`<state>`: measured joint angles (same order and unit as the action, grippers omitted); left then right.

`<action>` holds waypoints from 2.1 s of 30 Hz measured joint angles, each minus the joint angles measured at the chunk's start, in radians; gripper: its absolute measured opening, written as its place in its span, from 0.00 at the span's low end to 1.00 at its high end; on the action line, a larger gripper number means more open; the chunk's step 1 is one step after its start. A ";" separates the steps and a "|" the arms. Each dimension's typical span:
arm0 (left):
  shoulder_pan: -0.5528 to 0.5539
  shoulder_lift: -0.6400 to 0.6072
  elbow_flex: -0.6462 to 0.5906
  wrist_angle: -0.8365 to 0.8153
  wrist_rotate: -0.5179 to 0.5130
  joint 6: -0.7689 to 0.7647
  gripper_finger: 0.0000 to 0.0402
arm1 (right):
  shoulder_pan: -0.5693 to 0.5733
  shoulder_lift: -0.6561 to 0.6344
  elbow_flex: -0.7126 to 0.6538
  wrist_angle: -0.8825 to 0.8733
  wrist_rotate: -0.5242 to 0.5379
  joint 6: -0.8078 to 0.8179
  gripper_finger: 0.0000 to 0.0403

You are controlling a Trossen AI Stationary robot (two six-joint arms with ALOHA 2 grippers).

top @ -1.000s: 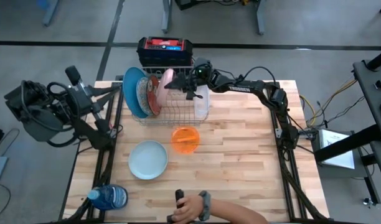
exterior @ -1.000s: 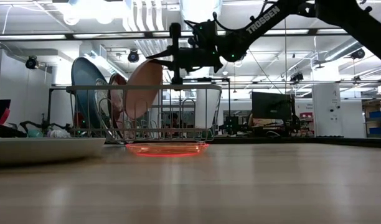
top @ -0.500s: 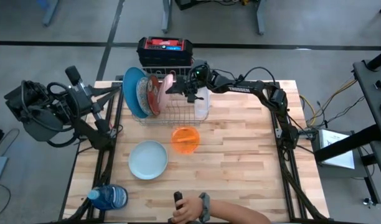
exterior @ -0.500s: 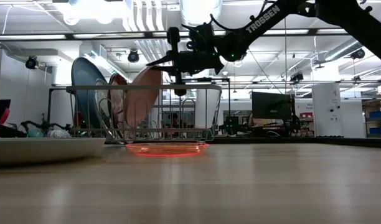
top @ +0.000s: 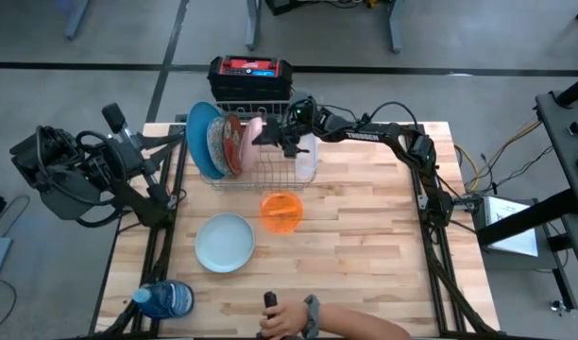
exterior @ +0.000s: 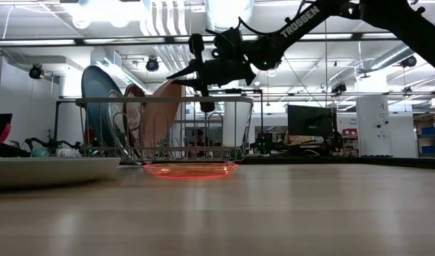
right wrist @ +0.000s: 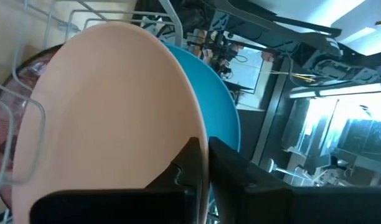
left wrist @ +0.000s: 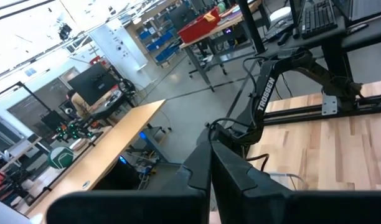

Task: Sort dishes
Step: Put the pink plate in the dishwasher rack

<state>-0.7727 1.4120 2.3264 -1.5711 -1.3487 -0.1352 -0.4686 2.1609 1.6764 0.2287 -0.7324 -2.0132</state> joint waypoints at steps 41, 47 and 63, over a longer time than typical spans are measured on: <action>0.000 0.000 0.000 0.000 -0.004 -0.005 0.00 | 0.031 0.002 0.005 0.037 0.422 0.585 0.26; 0.000 0.000 0.000 0.000 -0.004 -0.005 0.00 | 0.047 0.002 0.005 0.052 0.476 0.677 0.33; 0.000 0.000 0.000 0.000 -0.003 -0.008 0.00 | 0.077 0.002 0.005 0.090 0.706 0.903 0.50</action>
<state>-0.7726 1.4123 2.3266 -1.5711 -1.3521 -0.1436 -0.3920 2.1628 1.6817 0.3190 -0.0267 -1.1107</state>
